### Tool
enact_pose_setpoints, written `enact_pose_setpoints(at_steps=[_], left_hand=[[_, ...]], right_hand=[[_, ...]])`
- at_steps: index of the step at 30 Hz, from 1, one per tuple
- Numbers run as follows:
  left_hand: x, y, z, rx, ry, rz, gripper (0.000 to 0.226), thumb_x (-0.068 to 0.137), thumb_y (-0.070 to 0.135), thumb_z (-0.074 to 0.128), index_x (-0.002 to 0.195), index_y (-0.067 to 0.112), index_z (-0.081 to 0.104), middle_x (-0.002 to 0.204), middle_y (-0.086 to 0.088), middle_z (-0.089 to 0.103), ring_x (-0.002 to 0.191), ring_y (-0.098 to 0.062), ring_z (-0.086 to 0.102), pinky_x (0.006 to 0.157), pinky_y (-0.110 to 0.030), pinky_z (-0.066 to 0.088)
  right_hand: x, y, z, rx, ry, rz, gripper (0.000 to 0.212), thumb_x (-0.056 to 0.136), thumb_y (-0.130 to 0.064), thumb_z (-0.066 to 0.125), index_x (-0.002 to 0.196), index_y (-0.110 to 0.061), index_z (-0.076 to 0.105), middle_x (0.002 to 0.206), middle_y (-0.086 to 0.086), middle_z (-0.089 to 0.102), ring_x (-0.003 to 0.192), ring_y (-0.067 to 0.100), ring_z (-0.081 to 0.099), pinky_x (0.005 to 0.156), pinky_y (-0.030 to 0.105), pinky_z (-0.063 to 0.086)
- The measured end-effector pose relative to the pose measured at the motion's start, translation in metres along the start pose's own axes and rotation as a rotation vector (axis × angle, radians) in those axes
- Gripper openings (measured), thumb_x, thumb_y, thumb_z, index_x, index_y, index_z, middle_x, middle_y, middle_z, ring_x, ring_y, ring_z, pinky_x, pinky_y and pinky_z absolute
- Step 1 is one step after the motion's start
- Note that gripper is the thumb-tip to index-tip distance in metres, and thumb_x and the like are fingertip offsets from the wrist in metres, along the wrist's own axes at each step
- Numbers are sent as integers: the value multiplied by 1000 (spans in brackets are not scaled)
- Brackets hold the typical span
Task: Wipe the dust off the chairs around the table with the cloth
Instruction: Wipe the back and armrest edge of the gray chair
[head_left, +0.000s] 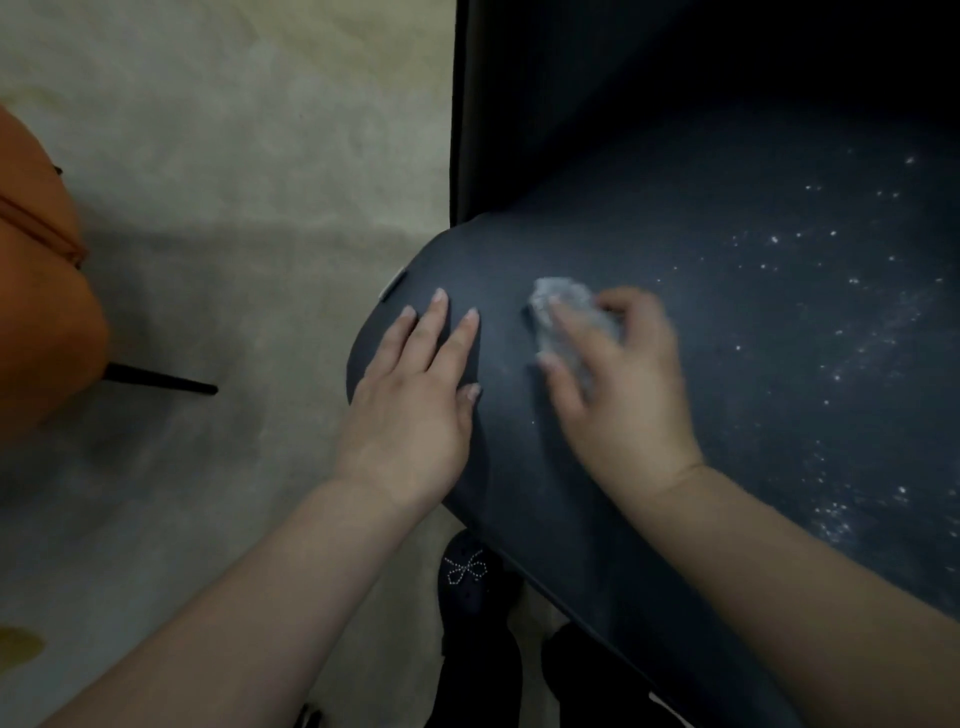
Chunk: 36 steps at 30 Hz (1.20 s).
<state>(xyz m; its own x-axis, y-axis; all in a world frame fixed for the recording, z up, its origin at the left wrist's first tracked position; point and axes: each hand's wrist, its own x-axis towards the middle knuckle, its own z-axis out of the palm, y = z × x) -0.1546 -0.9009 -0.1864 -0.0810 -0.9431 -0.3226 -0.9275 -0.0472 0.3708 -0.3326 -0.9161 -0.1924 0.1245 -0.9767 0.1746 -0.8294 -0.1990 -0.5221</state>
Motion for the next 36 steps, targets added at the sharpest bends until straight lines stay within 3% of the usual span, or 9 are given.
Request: enact_pose_setpoints(at_steps=[2,4,7,10,16,23,28,31,36], left_hand=[[-2,3,1,-9,2,-14,61,99,35,39,153,33,10,162,10,-3,147,-14,-3,120,-36,12],[-3,5,2,-14,3,-24,60,100,34,38,153,34,10,161,11,-4,147,-13,-4,120,-37,12],[-2,5,0,-8,-10,-27,59,100,34,37,153,34,9,161,12,-5,147,-13,-5,120,-39,14],[-2,4,-1,2,-19,-23,59,101,32,35,153,34,9,161,11,-5,147,-14,-6,119,-39,14],[-4,8,0,17,-6,15,60,99,30,38,154,26,12,162,5,-1,148,-18,-2,120,-36,10],[-7,16,4,74,-9,25,64,98,35,40,154,24,10,162,6,-2,148,-18,-1,120,-38,11],[-10,30,12,59,25,-1,62,98,32,40,154,21,14,162,4,2,148,-19,0,120,-41,10],[-9,34,16,62,35,-18,61,99,35,36,154,23,12,162,6,1,147,-15,-2,118,-37,4],[-4,43,16,55,31,16,61,99,36,36,154,24,14,162,5,2,148,-16,-1,118,-38,6]], right_hand=[[-7,-17,8,-3,-90,-74,42,85,-31,64,124,-15,63,118,21,53,99,39,52,82,46,49],[-7,-11,5,-46,-131,-126,39,84,-27,66,121,-15,66,114,22,57,92,41,55,75,47,51],[0,19,-13,-95,-36,-68,37,82,-10,70,119,-13,68,109,24,58,88,44,55,73,49,51],[0,21,-20,-18,61,84,36,86,-10,65,122,-12,64,112,22,52,95,41,51,80,52,48],[-27,-25,7,-49,-73,-28,42,81,-19,73,122,-20,66,113,17,59,90,37,56,73,44,50],[-34,12,-24,-106,74,103,39,83,-12,68,122,-14,65,115,22,54,94,38,49,77,46,47],[-63,4,-20,-104,-132,-145,47,76,-27,76,120,-12,67,111,20,63,86,37,60,69,43,53],[-55,33,-31,-167,-45,-83,41,79,-18,75,118,-10,68,106,25,63,78,40,59,65,45,51],[-58,45,-46,-173,100,139,40,88,-32,55,122,-15,65,115,20,56,93,38,51,78,44,45]])
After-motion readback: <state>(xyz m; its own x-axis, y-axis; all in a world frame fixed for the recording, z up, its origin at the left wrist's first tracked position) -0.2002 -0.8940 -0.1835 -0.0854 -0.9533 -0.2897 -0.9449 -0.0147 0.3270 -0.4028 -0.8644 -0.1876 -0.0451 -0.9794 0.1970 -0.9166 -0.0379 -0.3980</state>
